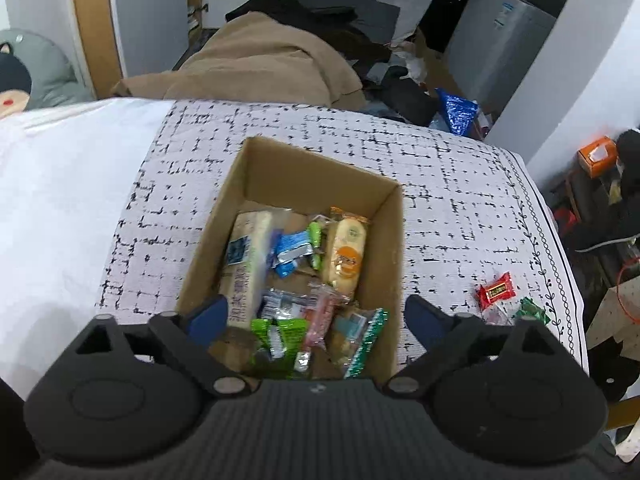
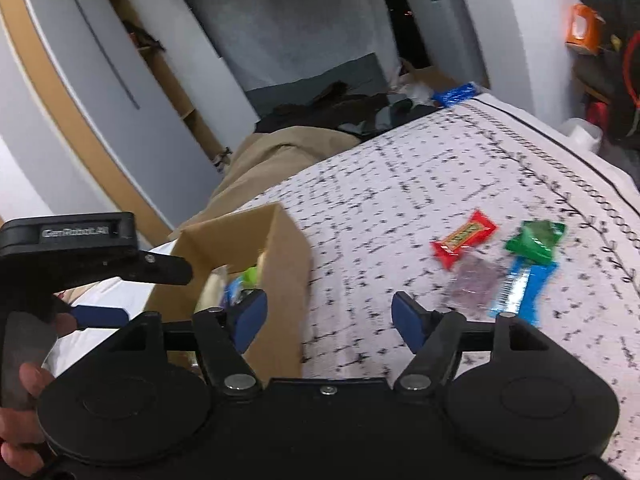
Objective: Organize snacks
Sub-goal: 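Move the left tool to the clear purple packet while the right tool reaches the blue packet, then grasp the clear purple packet with the left tool while the right tool grasps the blue packet, then carry the clear and blue packets into the box and open both tools, then move both tools back toward the red bar and green candy, then lower the left tool onto the red bar while the right tool lowers onto the green candy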
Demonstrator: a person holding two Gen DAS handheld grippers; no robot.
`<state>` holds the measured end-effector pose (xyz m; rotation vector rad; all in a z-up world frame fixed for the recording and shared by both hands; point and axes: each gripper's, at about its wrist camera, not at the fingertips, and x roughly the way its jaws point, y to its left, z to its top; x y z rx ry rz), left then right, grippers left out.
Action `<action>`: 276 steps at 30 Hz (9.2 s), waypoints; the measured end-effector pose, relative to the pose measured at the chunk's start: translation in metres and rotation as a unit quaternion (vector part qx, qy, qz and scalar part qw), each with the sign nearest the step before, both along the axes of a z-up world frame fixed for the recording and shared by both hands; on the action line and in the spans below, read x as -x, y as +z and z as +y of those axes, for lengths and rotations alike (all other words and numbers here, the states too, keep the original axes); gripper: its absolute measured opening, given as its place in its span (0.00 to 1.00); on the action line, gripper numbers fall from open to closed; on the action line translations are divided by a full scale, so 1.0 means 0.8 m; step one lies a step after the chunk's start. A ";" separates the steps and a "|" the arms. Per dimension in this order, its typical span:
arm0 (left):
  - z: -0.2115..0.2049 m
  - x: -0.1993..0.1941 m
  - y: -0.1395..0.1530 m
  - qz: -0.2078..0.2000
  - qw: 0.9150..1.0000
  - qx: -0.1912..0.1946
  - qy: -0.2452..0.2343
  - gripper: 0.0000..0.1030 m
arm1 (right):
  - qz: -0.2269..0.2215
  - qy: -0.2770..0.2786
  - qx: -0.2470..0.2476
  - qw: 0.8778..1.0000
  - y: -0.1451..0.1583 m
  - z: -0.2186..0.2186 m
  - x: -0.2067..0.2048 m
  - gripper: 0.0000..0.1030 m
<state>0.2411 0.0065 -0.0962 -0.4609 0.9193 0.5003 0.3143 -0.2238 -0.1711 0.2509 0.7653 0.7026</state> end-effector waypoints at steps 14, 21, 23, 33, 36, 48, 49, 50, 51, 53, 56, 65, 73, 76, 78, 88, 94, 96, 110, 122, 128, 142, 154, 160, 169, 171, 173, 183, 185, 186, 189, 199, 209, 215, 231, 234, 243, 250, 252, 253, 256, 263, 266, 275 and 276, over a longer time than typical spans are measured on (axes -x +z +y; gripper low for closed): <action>-0.058 -0.023 0.003 -0.013 0.998 -0.008 -0.062 1.00 | 0.006 -0.057 0.000 0.998 -0.009 -0.049 -0.015 0.93; -0.081 -0.037 0.003 -0.017 0.996 -0.001 -0.087 1.00 | 0.017 -0.087 -0.008 0.996 -0.016 -0.075 -0.025 0.94; -0.087 -0.043 0.002 -0.020 0.995 0.008 -0.096 1.00 | 0.023 -0.096 -0.012 0.995 -0.020 -0.084 -0.029 0.94; -0.116 -0.072 -0.010 -0.003 0.993 -0.021 -0.117 1.00 | 0.047 -0.151 -0.013 0.987 -0.040 -0.124 -0.049 0.94; -0.127 -0.083 -0.016 -0.006 0.990 -0.020 -0.137 1.00 | 0.046 -0.158 -0.011 0.986 -0.044 -0.129 -0.052 0.94; -0.152 -0.124 -0.058 0.005 0.982 0.003 -0.190 0.97 | 0.072 -0.167 -0.010 0.983 -0.068 -0.129 -0.071 0.77; -0.155 -0.129 -0.062 0.010 0.979 -0.002 -0.203 0.96 | 0.075 -0.168 -0.008 0.983 -0.071 -0.129 -0.073 0.76; -0.158 -0.134 -0.065 0.011 0.977 -0.008 -0.213 0.95 | 0.078 -0.171 -0.006 0.982 -0.075 -0.128 -0.074 0.74; -0.160 -0.137 -0.066 0.009 0.975 -0.015 -0.223 0.95 | 0.081 -0.173 -0.005 0.982 -0.077 -0.127 -0.076 0.73; -0.162 -0.144 -0.069 0.002 0.971 -0.023 -0.237 0.94 | 0.085 -0.174 -0.004 0.981 -0.081 -0.125 -0.078 0.68; -0.158 -0.152 -0.081 -0.005 0.971 -0.001 -0.239 0.90 | 0.091 -0.176 0.001 0.980 -0.090 -0.120 -0.083 0.62; -0.157 -0.174 -0.118 -0.004 0.964 0.034 -0.265 0.62 | 0.108 -0.164 0.008 0.980 -0.108 -0.103 -0.096 0.48; -0.159 -0.192 -0.137 0.002 0.954 0.053 -0.295 0.56 | 0.118 -0.151 0.005 0.981 -0.116 -0.093 -0.105 0.17; -0.161 -0.196 -0.145 0.008 0.951 0.061 -0.302 0.56 | 0.114 -0.151 0.013 0.982 -0.115 -0.090 -0.103 0.15; -0.160 -0.196 -0.151 0.012 0.951 0.066 -0.302 0.56 | 0.113 -0.153 0.018 0.982 -0.114 -0.091 -0.102 0.14; -0.169 -0.193 -0.154 0.013 0.949 0.046 -0.310 0.32 | 0.104 -0.144 0.018 0.984 -0.104 -0.096 -0.093 0.09; -0.169 -0.181 -0.135 0.005 0.951 0.034 -0.306 0.31 | 0.087 -0.138 0.001 0.987 -0.087 -0.097 -0.087 0.09; -0.168 -0.176 -0.123 -0.004 0.953 0.028 -0.303 0.31 | 0.081 -0.140 -0.004 0.987 -0.081 -0.099 -0.085 0.09; -0.152 -0.135 -0.054 -0.033 0.963 0.002 -0.266 0.31 | 0.039 -0.123 -0.043 0.991 -0.039 -0.094 -0.066 0.08; -0.106 -0.102 -0.006 -0.051 0.979 -0.019 -0.195 0.31 | 0.010 -0.087 -0.086 0.992 -0.010 -0.071 -0.053 0.08; -0.077 -0.080 0.013 -0.055 0.987 -0.027 -0.151 0.31 | 0.001 -0.066 -0.096 0.993 0.003 -0.053 -0.046 0.08; -0.020 -0.021 0.030 -0.049 0.996 -0.023 -0.065 0.31 | -0.016 0.003 -0.095 0.995 0.027 0.005 -0.015 0.08; 0.023 0.025 0.019 -0.022 1.000 -0.007 0.000 0.31 | -0.017 0.046 -0.080 0.996 0.030 0.049 0.008 0.08; 0.034 0.032 0.009 -0.012 1.000 0.007 0.006 0.31 | -0.019 0.065 -0.071 0.995 0.029 0.076 0.015 0.08; 0.053 0.035 0.004 -0.002 1.000 -0.002 0.022 0.34 | -0.009 0.087 -0.059 0.994 0.017 0.108 0.021 0.08; 0.058 0.036 0.008 -0.007 1.000 -0.004 0.025 0.35 | -0.008 0.092 -0.057 0.994 0.016 0.115 0.023 0.08; 0.062 0.036 0.008 -0.006 1.000 -0.001 0.027 0.35 | -0.009 0.093 -0.057 0.994 0.016 0.119 0.024 0.08; 0.065 0.034 0.005 -0.002 1.000 0.005 0.025 0.44 | -0.001 0.094 -0.054 0.994 0.007 0.122 0.020 0.29; 0.065 0.033 0.004 -0.001 1.000 0.007 0.026 0.45 | 0.001 0.088 -0.053 0.995 0.006 0.117 0.018 0.29; 0.065 0.033 0.004 0.000 1.000 0.010 0.024 0.46 | 0.002 0.084 -0.054 0.995 0.007 0.113 0.016 0.29; 0.063 0.030 0.002 -0.002 1.000 0.012 0.020 0.56 | 0.001 0.069 -0.055 0.996 0.009 0.100 0.010 0.29; 0.054 0.015 -0.006 -0.003 1.000 0.011 0.017 0.72 | 0.023 0.027 -0.037 0.999 -0.006 0.063 -0.012 0.29; 0.029 -0.019 -0.011 -0.011 1.000 0.013 -0.005 0.80 | 0.032 -0.025 -0.033 0.999 -0.015 0.020 -0.031 0.47; 0.005 -0.047 -0.009 -0.019 0.999 0.010 -0.034 0.80 | 0.029 -0.055 -0.029 0.998 -0.016 -0.001 -0.039 0.67; -0.057 -0.108 -0.024 -0.015 0.995 0.014 -0.099 0.81 | 0.047 -0.165 -0.021 0.985 -0.033 -0.069 -0.072 0.77; -0.069 -0.117 -0.028 -0.013 0.994 0.013 -0.111 0.81 | 0.054 -0.181 -0.024 0.982 -0.039 -0.079 -0.077 0.77; -0.098 -0.148 -0.051 -0.003 0.990 0.010 -0.142 0.81 | 0.073 -0.212 -0.031 0.974 -0.061 -0.096 -0.092 0.77; -0.111 -0.173 -0.082 0.012 0.987 0.012 -0.161 0.81 | 0.085 -0.220 -0.036 0.971 -0.076 -0.101 -0.101 0.77; -0.114 -0.180 -0.091 0.016 0.985 0.010 -0.169 0.81 | 0.091 -0.219 -0.033 0.971 -0.082 -0.098 -0.103 0.77; -0.115 -0.185 -0.096 0.021 0.984 0.005 -0.175 0.81 | 0.093 -0.218 -0.033 0.971 -0.085 -0.097 -0.105 0.77; -0.120 -0.199 -0.109 0.033 0.980 -0.013 -0.196 0.81 | 0.101 -0.218 -0.030 0.970 -0.092 -0.093 -0.110 0.76; -0.134 -0.222 -0.128 0.026 0.970 -0.020 -0.242 0.81 | 0.096 -0.235 -0.029 0.967 -0.100 -0.093 -0.115 0.71; -0.140 -0.231 -0.139 0.023 0.961 -0.019 -0.274 0.81 | 0.093 -0.244 -0.033 0.965 -0.104 -0.097 -0.117 0.67; -0.151 -0.238 -0.159 0.013 0.948 -0.034 -0.315 0.78 | 0.096 -0.261 -0.051 0.959 -0.114 -0.099 -0.127 0.60; -0.152 -0.239 -0.159 0.010 0.948 -0.037 -0.317 0.78 | 0.098 -0.263 -0.054 0.958 -0.116 -0.100 -0.128 0.60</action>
